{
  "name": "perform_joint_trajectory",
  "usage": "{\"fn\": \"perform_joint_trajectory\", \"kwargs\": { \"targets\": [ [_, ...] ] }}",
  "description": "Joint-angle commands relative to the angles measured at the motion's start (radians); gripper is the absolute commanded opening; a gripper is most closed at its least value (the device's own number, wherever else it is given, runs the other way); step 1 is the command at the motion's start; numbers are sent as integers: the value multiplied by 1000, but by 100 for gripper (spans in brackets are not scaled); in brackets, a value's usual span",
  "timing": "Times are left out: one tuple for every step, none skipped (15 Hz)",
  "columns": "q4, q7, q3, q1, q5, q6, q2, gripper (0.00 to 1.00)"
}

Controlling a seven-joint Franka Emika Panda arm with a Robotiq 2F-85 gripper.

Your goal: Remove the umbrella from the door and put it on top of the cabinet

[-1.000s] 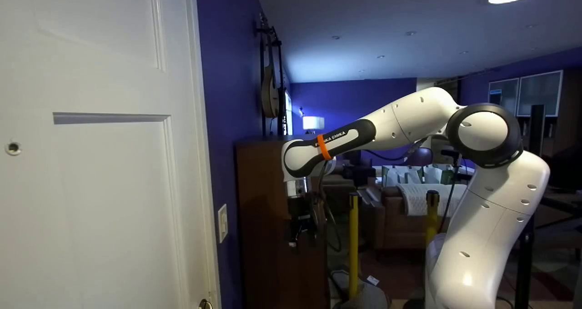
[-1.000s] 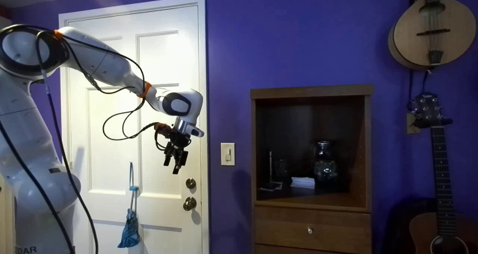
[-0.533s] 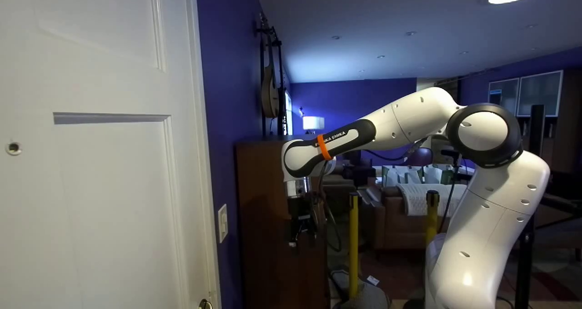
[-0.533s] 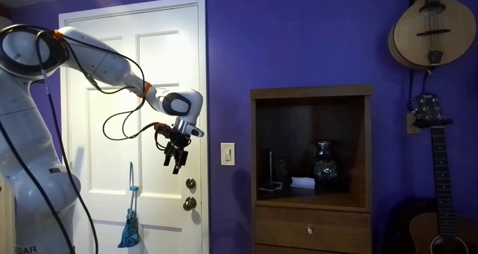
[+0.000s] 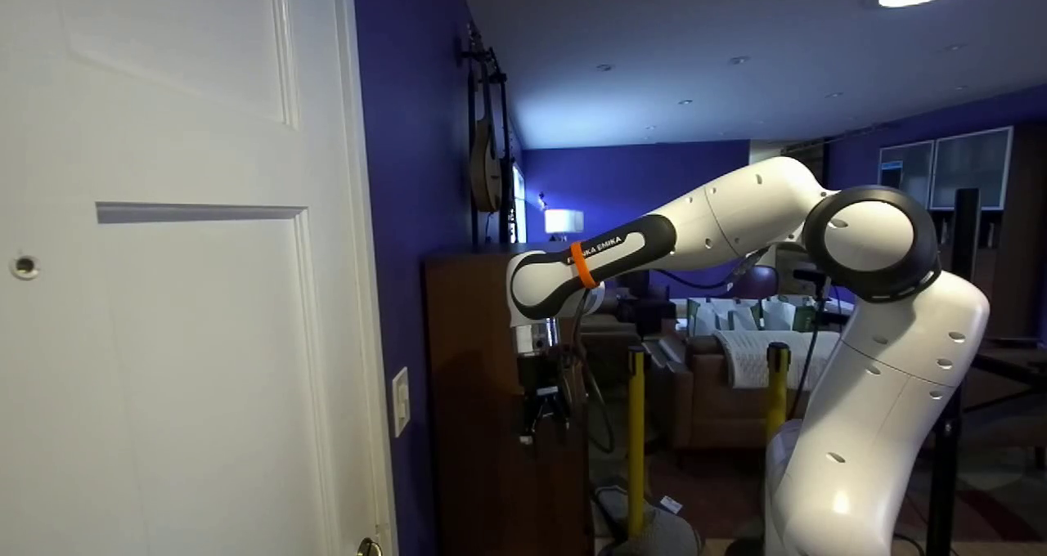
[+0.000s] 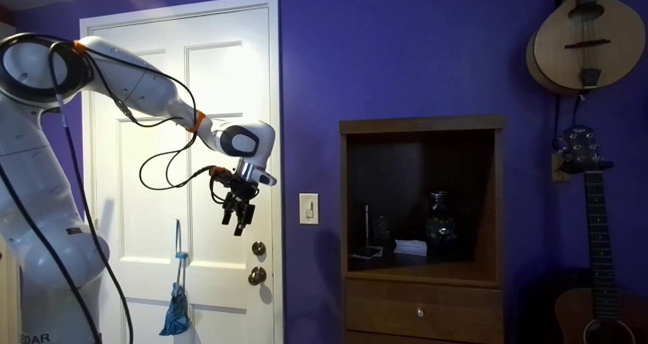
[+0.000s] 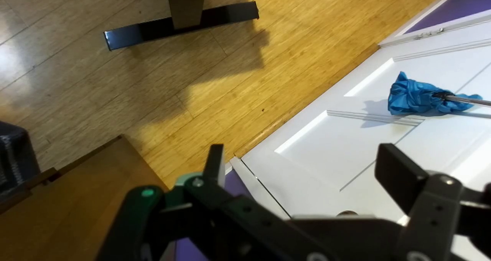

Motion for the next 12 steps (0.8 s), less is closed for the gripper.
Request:
{"fn": "perform_joint_trajectory", "kwargs": {
  "targets": [
    [2, -6, 20, -22, 6, -3, 2, 100],
    [2, -6, 20, -22, 6, -3, 2, 100],
    [2, -6, 20, -22, 6, -3, 2, 100],
    [2, -6, 20, -22, 6, -3, 2, 100],
    [2, -6, 20, -22, 6, -3, 2, 100],
    [9, -14, 32, -8, 9, -2, 14, 100],
    [10, -4, 53, 4, -1, 2, 24, 100],
    [5, -3, 77, 21, 2, 8, 29, 100],
    [-9, 1, 100, 33, 0, 16, 26, 100],
    [-21, -1, 121, 46, 1, 24, 22, 100],
    [-63, -23, 143, 66, 13, 57, 7, 100],
    [-80, -31, 161, 81, 17, 75, 9, 100]
  ]
}}
